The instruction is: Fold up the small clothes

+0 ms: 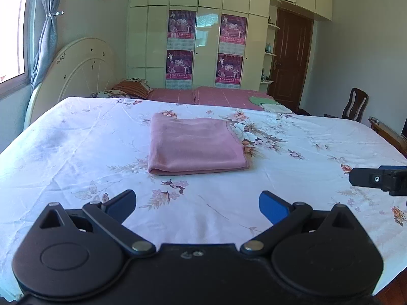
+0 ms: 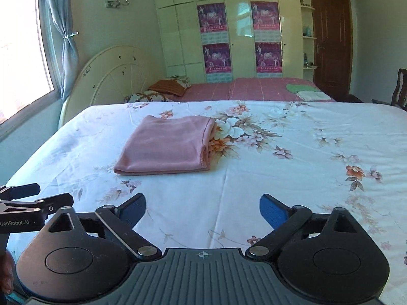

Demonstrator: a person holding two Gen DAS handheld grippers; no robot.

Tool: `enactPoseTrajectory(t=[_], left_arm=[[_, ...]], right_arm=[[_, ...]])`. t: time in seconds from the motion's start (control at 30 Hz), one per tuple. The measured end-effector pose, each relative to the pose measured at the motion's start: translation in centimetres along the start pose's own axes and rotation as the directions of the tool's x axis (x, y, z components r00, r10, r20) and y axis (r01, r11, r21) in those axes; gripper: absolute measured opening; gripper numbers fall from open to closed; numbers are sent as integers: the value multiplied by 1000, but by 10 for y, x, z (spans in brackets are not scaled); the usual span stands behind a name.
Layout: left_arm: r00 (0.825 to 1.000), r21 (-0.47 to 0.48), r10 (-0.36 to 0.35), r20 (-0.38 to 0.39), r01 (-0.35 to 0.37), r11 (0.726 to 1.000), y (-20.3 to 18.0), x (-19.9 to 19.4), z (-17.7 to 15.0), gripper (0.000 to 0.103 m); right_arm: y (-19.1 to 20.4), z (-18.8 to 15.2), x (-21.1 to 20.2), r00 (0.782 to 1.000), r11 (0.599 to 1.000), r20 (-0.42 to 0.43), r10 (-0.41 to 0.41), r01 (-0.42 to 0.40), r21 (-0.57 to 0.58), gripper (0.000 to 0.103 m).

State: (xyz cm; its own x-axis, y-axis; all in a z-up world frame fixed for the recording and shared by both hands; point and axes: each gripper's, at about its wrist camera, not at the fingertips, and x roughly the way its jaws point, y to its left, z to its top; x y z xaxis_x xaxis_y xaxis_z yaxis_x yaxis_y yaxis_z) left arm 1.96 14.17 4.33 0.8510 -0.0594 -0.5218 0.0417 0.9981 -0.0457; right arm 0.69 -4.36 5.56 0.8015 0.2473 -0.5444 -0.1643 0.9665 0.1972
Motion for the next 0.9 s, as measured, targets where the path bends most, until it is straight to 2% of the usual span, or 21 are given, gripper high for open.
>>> enactPoseTrajectory(t=[0.2, 0.4, 0.53, 0.9], left_arm=[[998, 25, -1, 60, -1, 1000, -9, -45, 0, 102], [996, 19, -4, 93, 2, 1000, -9, -69, 0, 102], [995, 14, 9, 104, -11, 1000, -9, -72, 2, 102], [992, 39, -11, 129, 6, 999, -24, -77, 6, 102]], right_arm=[[20, -3, -46, 998, 1000, 60, 6, -5, -17, 103], [34, -12, -66, 996, 999, 92, 7, -3, -42, 103], [34, -14, -70, 996, 999, 90, 5, 0, -51, 103], [19, -10, -86, 992, 999, 125, -14, 18, -32, 103]])
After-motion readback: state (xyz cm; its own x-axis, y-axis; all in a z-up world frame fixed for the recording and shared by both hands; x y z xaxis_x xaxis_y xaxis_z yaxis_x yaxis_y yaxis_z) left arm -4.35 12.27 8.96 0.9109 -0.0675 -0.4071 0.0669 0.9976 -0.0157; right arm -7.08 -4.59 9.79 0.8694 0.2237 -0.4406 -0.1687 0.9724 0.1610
